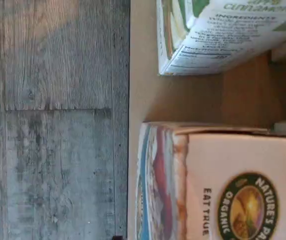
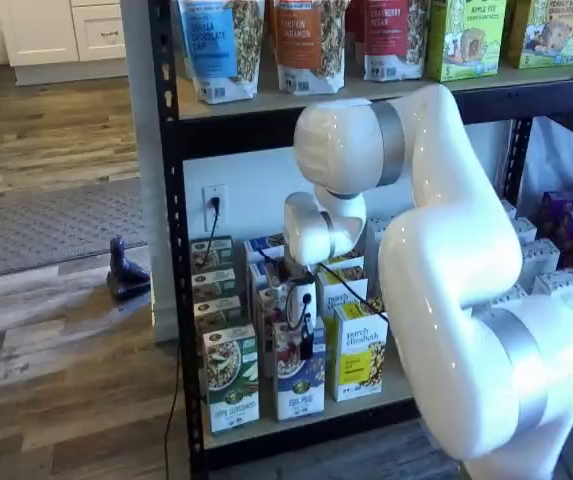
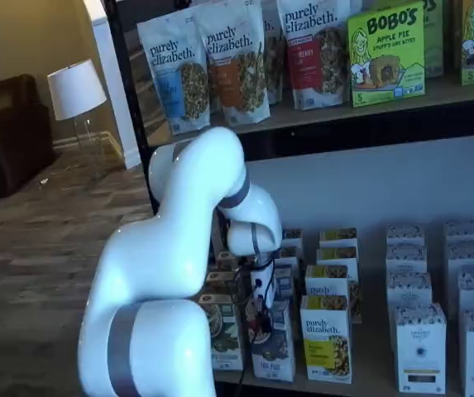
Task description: Pick up the blue and white box that is on the bottom shelf, the second box from the left
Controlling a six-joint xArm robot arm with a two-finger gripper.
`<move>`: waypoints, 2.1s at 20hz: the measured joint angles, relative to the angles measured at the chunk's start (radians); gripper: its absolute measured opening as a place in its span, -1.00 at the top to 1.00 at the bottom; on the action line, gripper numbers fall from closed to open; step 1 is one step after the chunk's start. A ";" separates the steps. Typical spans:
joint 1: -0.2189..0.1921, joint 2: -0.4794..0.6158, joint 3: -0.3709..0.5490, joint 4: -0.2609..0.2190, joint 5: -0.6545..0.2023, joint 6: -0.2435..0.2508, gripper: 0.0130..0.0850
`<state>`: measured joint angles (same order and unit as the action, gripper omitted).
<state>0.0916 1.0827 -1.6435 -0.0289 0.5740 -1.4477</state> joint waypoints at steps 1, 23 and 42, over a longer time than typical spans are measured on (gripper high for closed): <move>0.001 0.000 0.002 0.000 -0.002 0.000 -0.89; 0.002 -0.011 0.025 0.015 -0.016 -0.010 -0.11; 0.027 -0.128 0.219 0.024 -0.086 0.005 0.00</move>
<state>0.1182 0.9549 -1.4246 -0.0049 0.4885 -1.4423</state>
